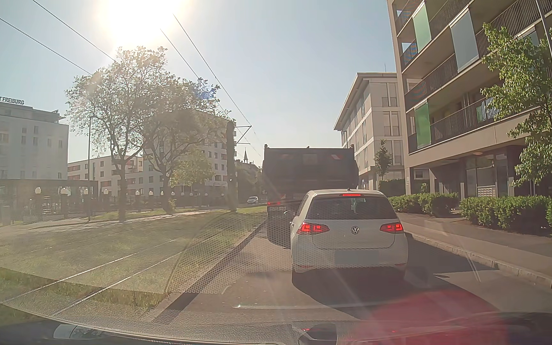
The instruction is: Follow the waypoints while adhering to traffic rules and regulations
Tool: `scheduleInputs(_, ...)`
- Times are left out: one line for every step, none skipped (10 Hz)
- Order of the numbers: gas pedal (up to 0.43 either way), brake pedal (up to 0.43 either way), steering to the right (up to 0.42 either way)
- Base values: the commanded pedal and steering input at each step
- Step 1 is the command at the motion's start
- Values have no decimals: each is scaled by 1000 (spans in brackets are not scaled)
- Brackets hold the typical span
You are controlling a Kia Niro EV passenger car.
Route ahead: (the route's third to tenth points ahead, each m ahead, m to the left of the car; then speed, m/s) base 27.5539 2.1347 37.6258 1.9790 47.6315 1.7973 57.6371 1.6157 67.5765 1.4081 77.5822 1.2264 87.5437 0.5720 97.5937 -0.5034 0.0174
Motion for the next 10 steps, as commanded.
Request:
scheduleInputs(0,128,32)
scheduleInputs(0,134,32)
scheduleInputs(0,128,32)
scheduleInputs(0,128,32)
scheduleInputs(0,128,32)
scheduleInputs(0,128,32)
scheduleInputs(0,134,32)
scheduleInputs(0,128,32)
scheduleInputs(0,128,32)
scheduleInputs(0,134,32)
